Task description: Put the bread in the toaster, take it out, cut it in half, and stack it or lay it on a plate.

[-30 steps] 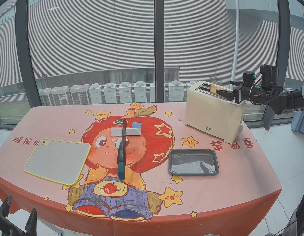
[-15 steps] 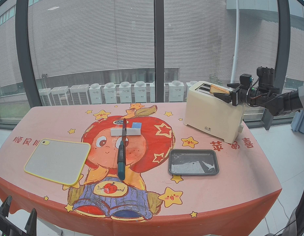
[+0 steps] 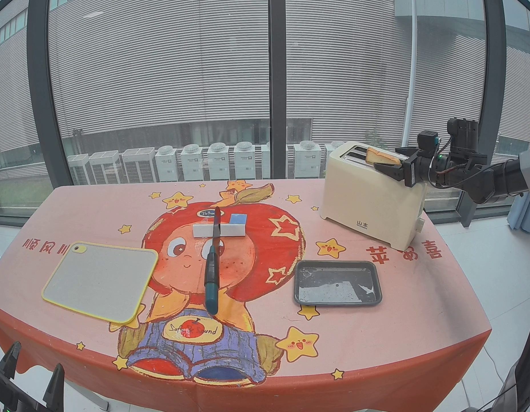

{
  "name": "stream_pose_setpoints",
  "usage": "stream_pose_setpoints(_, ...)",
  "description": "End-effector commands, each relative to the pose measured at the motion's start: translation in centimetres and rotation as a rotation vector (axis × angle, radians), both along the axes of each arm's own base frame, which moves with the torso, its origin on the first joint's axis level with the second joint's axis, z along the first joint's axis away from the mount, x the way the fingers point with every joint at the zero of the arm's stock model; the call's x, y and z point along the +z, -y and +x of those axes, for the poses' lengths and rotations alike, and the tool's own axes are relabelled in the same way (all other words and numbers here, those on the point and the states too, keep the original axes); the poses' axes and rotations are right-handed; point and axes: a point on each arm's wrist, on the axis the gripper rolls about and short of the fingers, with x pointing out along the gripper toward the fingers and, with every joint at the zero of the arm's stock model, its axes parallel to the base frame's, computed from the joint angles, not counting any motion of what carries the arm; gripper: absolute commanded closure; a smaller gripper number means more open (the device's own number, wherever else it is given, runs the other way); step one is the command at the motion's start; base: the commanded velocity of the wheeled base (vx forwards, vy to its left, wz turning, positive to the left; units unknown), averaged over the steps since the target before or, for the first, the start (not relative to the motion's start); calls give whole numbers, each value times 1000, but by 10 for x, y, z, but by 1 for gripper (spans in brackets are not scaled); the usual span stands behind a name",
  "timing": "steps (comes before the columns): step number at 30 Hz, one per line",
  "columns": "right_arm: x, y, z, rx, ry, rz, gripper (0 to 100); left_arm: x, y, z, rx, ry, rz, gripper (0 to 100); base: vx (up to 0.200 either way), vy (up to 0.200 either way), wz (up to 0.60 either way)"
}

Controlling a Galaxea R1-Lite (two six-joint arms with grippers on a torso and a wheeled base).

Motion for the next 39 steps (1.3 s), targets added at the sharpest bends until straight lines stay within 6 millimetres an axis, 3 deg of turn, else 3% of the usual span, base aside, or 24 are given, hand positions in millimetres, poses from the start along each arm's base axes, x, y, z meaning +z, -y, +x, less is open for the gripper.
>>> stream_pose_setpoints(1,1,-1,-1,2,-1,0,100,-5,0,1,1,-19,0,0,0,0,0)
stream_pose_setpoints(20,5,1,-3,1,8,0,100,-5,0,1,-1,-19,0,0,0,0,0)
stream_pose_setpoints(39,37,1,-30,5,58,4,100,-5,0,1,-1,-19,0,0,0,0,0)
